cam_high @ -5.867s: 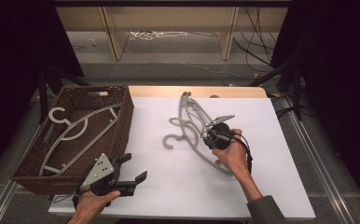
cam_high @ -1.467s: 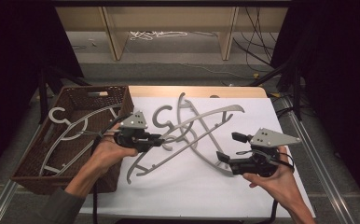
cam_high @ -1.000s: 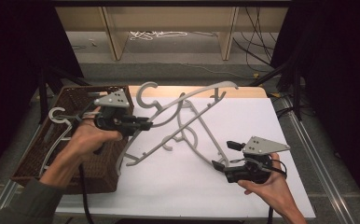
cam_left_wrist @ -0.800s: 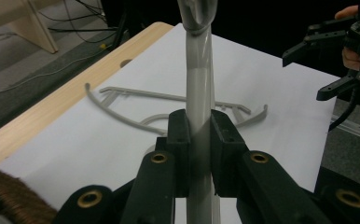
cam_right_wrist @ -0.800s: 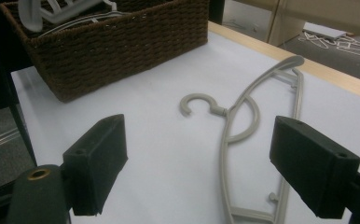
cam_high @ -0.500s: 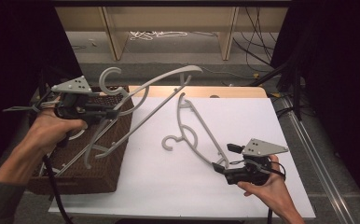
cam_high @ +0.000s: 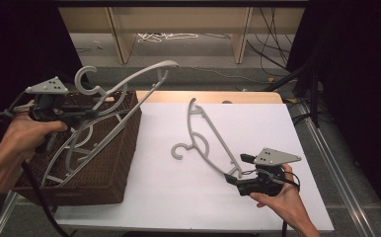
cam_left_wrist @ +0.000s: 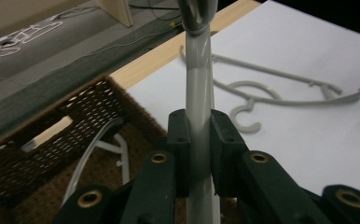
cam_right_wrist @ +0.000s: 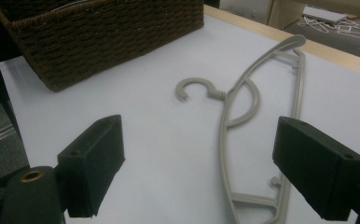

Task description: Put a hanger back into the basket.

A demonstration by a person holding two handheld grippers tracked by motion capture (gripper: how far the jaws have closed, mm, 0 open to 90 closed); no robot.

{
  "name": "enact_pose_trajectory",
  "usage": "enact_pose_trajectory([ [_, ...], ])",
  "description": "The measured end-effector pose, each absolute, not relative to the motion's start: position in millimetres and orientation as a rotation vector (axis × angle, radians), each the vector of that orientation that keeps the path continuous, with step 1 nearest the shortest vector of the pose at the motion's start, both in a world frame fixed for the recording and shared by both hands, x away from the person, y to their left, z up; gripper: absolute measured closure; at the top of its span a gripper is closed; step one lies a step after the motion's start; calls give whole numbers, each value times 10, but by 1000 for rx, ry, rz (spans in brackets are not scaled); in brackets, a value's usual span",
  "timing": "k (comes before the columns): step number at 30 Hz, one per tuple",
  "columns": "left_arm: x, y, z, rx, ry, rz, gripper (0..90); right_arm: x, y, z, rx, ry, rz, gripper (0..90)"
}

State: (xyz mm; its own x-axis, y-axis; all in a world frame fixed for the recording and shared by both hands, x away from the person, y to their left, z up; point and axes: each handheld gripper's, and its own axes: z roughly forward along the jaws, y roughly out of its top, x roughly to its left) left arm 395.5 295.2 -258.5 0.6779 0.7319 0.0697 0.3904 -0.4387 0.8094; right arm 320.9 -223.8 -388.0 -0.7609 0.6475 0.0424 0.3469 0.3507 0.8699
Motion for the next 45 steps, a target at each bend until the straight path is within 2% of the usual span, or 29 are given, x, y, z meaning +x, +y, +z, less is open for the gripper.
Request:
enact_pose_trajectory([
  [17, 4079, 3452, -2951, 2048, 1079, 583, 800, 3231, -2253, -3930, 909, 2295, 1392, 179],
  [41, 3901, 3952, -3448, 2077, 1160, 558, 800, 3228, -2263, -3947, 918, 2314, 1370, 180],
  [45, 3896, 4014, -3499, 2161, 1166, 545, 800, 3233, -2258, -3954, 919, 2318, 1367, 180],
])
